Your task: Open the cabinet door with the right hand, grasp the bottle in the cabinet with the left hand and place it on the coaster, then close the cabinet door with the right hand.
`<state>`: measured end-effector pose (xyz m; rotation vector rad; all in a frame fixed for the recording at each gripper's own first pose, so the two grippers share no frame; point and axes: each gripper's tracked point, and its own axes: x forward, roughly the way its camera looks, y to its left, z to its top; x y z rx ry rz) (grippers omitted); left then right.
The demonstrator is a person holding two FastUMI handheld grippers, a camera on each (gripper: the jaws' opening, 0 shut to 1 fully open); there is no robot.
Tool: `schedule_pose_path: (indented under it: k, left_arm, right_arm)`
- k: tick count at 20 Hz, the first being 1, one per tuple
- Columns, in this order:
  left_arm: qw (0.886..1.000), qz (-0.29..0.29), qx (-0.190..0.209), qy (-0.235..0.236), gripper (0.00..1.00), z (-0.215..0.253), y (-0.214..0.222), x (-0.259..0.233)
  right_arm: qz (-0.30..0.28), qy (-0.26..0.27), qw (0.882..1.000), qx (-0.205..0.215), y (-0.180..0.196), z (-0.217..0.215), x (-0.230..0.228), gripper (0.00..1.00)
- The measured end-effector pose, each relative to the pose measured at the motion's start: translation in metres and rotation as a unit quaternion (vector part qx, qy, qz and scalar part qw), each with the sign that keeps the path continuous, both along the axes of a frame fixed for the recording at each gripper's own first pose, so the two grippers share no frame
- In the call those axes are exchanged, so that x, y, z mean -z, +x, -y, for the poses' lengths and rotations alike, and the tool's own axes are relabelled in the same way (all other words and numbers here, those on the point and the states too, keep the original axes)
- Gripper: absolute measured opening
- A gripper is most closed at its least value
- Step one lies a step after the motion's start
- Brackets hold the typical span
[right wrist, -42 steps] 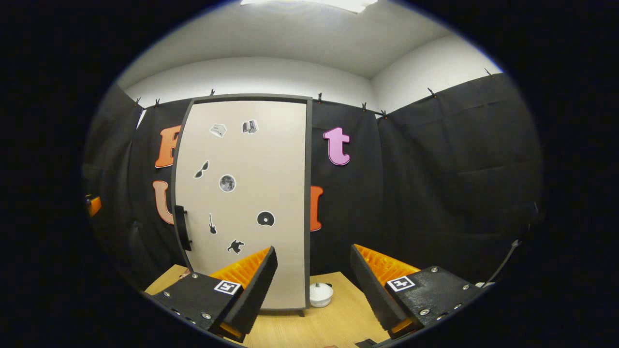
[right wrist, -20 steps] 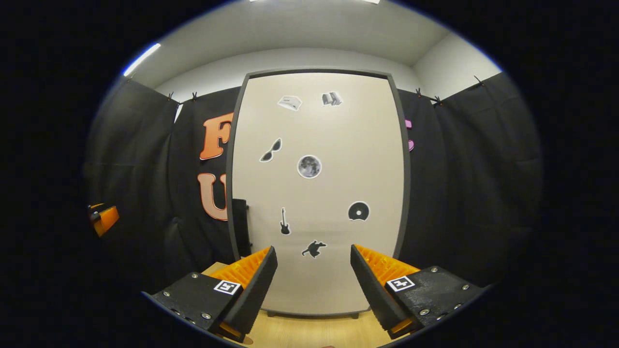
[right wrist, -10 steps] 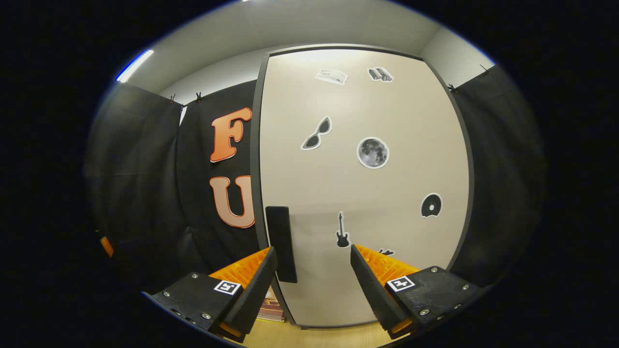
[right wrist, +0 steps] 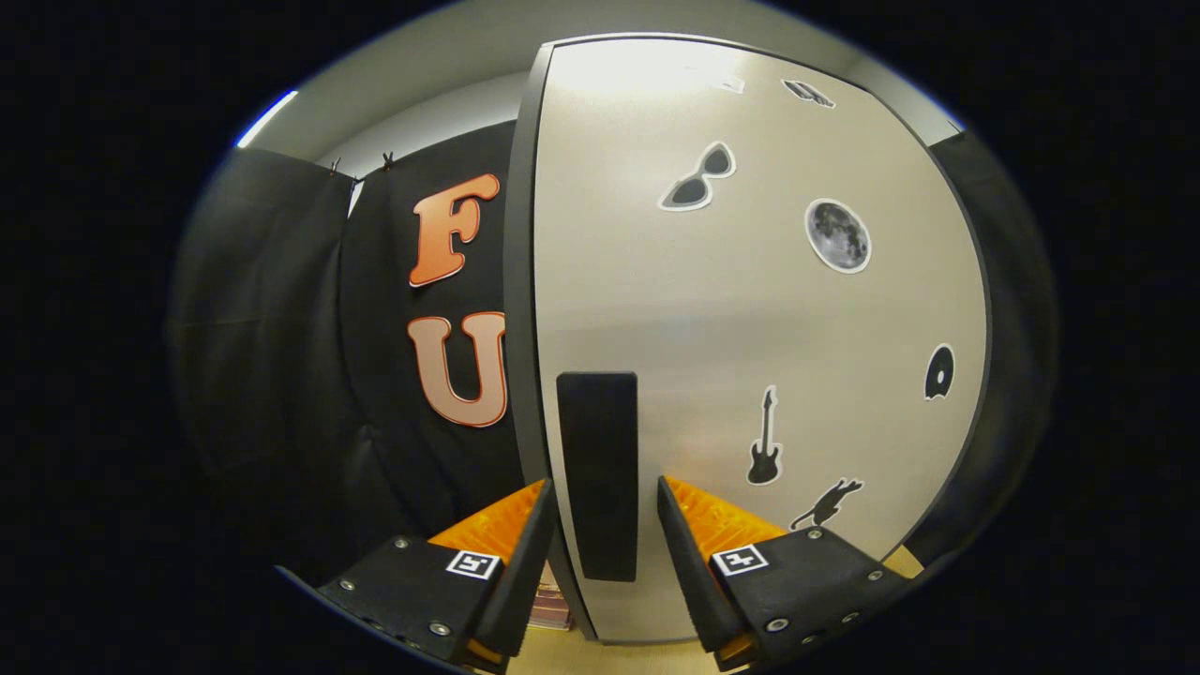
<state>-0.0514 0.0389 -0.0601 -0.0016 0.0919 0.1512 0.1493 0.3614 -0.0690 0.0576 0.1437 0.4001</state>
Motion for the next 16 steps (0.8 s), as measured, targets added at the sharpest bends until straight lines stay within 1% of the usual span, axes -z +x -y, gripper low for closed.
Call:
schedule_pose_path:
  k: [1, 2, 3, 4, 5, 6, 7, 8, 9, 10, 11, 12, 13, 14, 15, 16]
  left_arm:
    - [1.000, -0.001, -0.001, -0.002, 1.00, -0.002, -0.001, 0.001]
    - [1.000, -0.002, -0.002, -0.004, 0.97, -0.003, -0.002, 0.002]
    - [1.000, -0.001, -0.003, -0.005, 0.97, -0.003, -0.002, 0.002]
    - [1.000, 0.000, -0.004, -0.005, 0.97, -0.004, -0.002, 0.001]
    - [1.000, 0.001, -0.006, -0.005, 0.97, -0.005, -0.001, 0.002]
    - [1.000, 0.001, -0.007, -0.005, 0.97, -0.006, -0.001, 0.002]
    - [1.000, 0.001, -0.008, -0.007, 1.00, -0.006, -0.001, 0.003]
    - [1.000, 0.002, -0.008, -0.009, 1.00, -0.006, 0.000, 0.003]
    - [1.000, 0.002, -0.007, -0.010, 0.94, -0.005, 0.000, 0.003]
    - [1.000, 0.002, -0.005, -0.010, 1.00, -0.005, -0.001, 0.003]
    - [1.000, 0.002, -0.004, -0.009, 0.96, -0.005, -0.001, 0.003]
    - [1.000, 0.002, -0.003, -0.007, 1.00, -0.004, -0.001, 0.003]
    - [1.000, 0.002, -0.002, -0.005, 1.00, -0.004, -0.001, 0.003]
    - [1.000, 0.003, 0.000, -0.004, 0.96, -0.004, -0.002, 0.003]
    - [1.000, 0.004, 0.002, -0.005, 0.96, -0.004, -0.002, 0.003]
    - [1.000, 0.005, 0.004, -0.006, 0.97, -0.003, -0.002, 0.003]
  right_arm:
    - [0.007, -0.002, 1.000, -0.001, 0.000, -0.002, -0.002, 0.60]
    - [0.010, -0.014, 1.000, 0.010, 0.001, 0.001, 0.000, 0.55]
    - [0.013, -0.018, 1.000, 0.012, 0.003, 0.003, 0.002, 0.45]
    - [0.013, -0.015, 1.000, 0.009, 0.001, 0.003, 0.001, 0.39]
    - [0.010, -0.008, 1.000, 0.005, -0.002, 0.003, 0.000, 0.35]
    - [0.008, -0.005, 1.000, 0.002, -0.001, 0.004, 0.000, 0.33]
    - [0.008, -0.007, 1.000, -0.002, -0.003, 0.004, 0.000, 0.30]
    - [0.011, -0.011, 1.000, -0.004, -0.004, 0.004, 0.000, 0.29]
    - [0.013, -0.012, 1.000, -0.006, -0.006, 0.004, 0.000, 0.26]
    - [0.014, -0.013, 1.000, -0.009, -0.009, 0.006, -0.001, 0.25]
    - [0.014, -0.011, 1.000, -0.014, -0.012, 0.007, -0.002, 0.23]
    - [0.012, -0.009, 1.000, -0.019, -0.015, 0.008, -0.002, 0.23]
    - [0.009, 0.000, 1.000, -0.018, -0.018, 0.010, -0.003, 0.24]
    - [0.010, 0.005, 1.000, -0.020, -0.023, 0.011, -0.004, 0.24]
    - [0.012, 0.002, 1.000, -0.025, -0.029, 0.013, -0.004, 0.21]
    - [0.013, 0.007, 0.999, -0.030, -0.037, 0.019, -0.004, 0.21]
